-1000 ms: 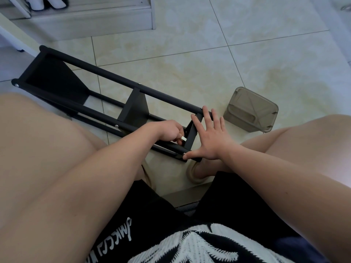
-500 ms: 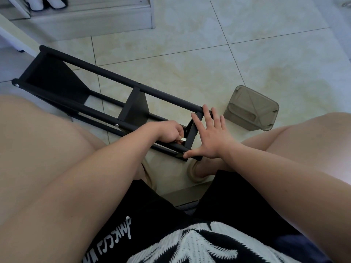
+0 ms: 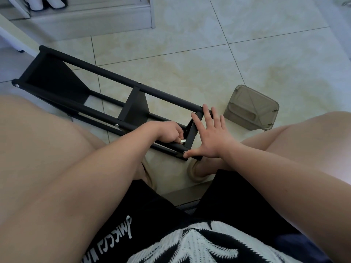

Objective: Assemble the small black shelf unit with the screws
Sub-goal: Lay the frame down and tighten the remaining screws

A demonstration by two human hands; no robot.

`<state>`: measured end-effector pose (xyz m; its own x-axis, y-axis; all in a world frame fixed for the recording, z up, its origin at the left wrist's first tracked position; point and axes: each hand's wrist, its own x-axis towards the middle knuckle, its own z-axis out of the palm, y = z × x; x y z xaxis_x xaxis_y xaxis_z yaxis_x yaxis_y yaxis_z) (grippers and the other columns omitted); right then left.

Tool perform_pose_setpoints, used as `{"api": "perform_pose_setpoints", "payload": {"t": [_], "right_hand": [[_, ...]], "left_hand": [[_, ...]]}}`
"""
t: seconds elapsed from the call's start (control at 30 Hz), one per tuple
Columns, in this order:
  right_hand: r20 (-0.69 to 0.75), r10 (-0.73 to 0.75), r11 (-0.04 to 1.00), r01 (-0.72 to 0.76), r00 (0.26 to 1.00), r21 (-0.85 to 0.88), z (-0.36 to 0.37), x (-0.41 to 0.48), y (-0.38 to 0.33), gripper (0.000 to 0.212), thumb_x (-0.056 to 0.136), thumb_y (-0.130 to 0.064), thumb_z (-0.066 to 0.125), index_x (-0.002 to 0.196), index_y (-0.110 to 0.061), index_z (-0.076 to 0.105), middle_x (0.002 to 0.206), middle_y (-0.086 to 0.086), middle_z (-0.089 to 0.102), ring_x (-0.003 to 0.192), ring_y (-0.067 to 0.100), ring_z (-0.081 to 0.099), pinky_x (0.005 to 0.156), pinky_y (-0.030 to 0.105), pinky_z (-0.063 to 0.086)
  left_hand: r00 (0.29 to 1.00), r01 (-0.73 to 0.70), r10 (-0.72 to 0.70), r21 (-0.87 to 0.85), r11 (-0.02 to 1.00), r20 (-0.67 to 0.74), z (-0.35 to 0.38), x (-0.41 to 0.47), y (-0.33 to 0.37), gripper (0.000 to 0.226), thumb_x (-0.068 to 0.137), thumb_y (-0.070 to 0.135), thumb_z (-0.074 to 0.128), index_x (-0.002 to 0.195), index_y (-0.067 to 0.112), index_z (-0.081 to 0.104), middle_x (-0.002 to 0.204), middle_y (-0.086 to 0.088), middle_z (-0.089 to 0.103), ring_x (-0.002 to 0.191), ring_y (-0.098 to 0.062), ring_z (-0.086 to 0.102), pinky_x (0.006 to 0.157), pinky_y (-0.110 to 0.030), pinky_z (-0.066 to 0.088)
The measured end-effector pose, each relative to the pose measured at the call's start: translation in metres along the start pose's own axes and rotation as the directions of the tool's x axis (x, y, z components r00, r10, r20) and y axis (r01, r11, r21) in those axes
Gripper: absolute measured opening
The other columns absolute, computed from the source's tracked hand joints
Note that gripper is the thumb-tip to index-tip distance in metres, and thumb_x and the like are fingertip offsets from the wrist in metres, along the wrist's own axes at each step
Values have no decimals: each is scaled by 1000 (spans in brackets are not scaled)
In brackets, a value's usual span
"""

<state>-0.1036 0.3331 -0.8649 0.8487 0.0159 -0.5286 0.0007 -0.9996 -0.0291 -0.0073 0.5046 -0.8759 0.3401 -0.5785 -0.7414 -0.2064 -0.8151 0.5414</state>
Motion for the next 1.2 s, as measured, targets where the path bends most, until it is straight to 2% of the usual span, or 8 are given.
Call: {"api": "perform_pose_setpoints", "payload": {"t": [0.23, 0.4, 0.53, 0.6, 0.67, 0.8, 0.87, 1.2], "right_hand": [[12, 0, 1000, 0, 1000, 15, -2, 3, 3, 147, 42, -107, 29, 158, -31, -20, 160, 13, -38, 148, 41, -31, 122, 58, -9], [8, -3, 1000, 3, 1000, 12, -2, 3, 3, 147, 43, -106, 30, 158, -31, -19, 160, 13, -38, 148, 41, -31, 123, 59, -8], [11, -1, 1000, 1, 1000, 9, -3, 1, 3, 146, 45, -105, 32, 158, -30, -20, 160, 13, -38, 148, 41, -31, 123, 59, -7], [15, 0, 1000, 0, 1000, 7, -4, 1, 3, 145, 46, -105, 34, 158, -30, -20, 160, 14, -38, 148, 42, -31, 123, 59, -7], [15, -2, 1000, 1, 1000, 8, -4, 1, 3, 145, 46, -105, 34, 158, -30, -21, 160, 14, -38, 148, 42, -31, 123, 59, -7], [14, -2, 1000, 2, 1000, 10, -4, 1, 3, 146, 45, -105, 33, 158, -30, -21, 160, 14, -37, 148, 42, -31, 123, 59, -7], [9, -2, 1000, 2, 1000, 7, -4, 1, 3, 146, 45, -105, 32, 158, -30, -20, 160, 14, -37, 148, 42, -30, 123, 59, -6], [5, -6, 1000, 6, 1000, 7, -4, 1, 2, 144, 50, -105, 39, 158, -30, -19, 161, 14, -37, 148, 41, -31, 123, 59, -5]], "left_hand": [[976, -14, 4, -40, 999, -216, 1, 1, 0, 13, 99, 18, 54, 92, 25, 64, 77, 13, 67, 76, -4, 61, 70, -25, 43], [979, -50, 39, -47, 998, -198, 1, 0, 1, 13, 93, 13, 64, 98, 17, 75, 76, 10, 71, 75, -6, 65, 78, -24, 49], [980, -54, 44, -46, 997, -196, 0, 2, 1, 13, 90, 13, 68, 100, 16, 75, 82, 8, 72, 83, -10, 67, 82, -26, 51], [980, -53, 43, -47, 997, -195, 0, 4, 2, 12, 91, 14, 66, 98, 20, 74, 82, 13, 67, 85, -10, 63, 80, -25, 47], [982, -53, 31, -108, 993, -188, 0, 5, 4, 11, 94, 17, 63, 91, 25, 69, 83, 17, 62, 86, -8, 59, 80, -24, 43], [980, -33, -45, -383, 923, -194, 1, 5, 7, 16, 97, 16, 59, 85, 24, 65, 92, 4, 72, 87, -11, 67, 78, -31, 51], [979, -30, -66, -461, 887, -191, 3, 5, 10, 16, 98, 15, 56, 87, 23, 64, 89, 4, 74, 83, -10, 68, 75, -30, 50], [958, -24, -145, -575, 818, -246, 6, 8, 9, 13, 98, 25, 58, 89, 21, 66, 81, 6, 74, 78, -11, 71, 67, -27, 46]]}}
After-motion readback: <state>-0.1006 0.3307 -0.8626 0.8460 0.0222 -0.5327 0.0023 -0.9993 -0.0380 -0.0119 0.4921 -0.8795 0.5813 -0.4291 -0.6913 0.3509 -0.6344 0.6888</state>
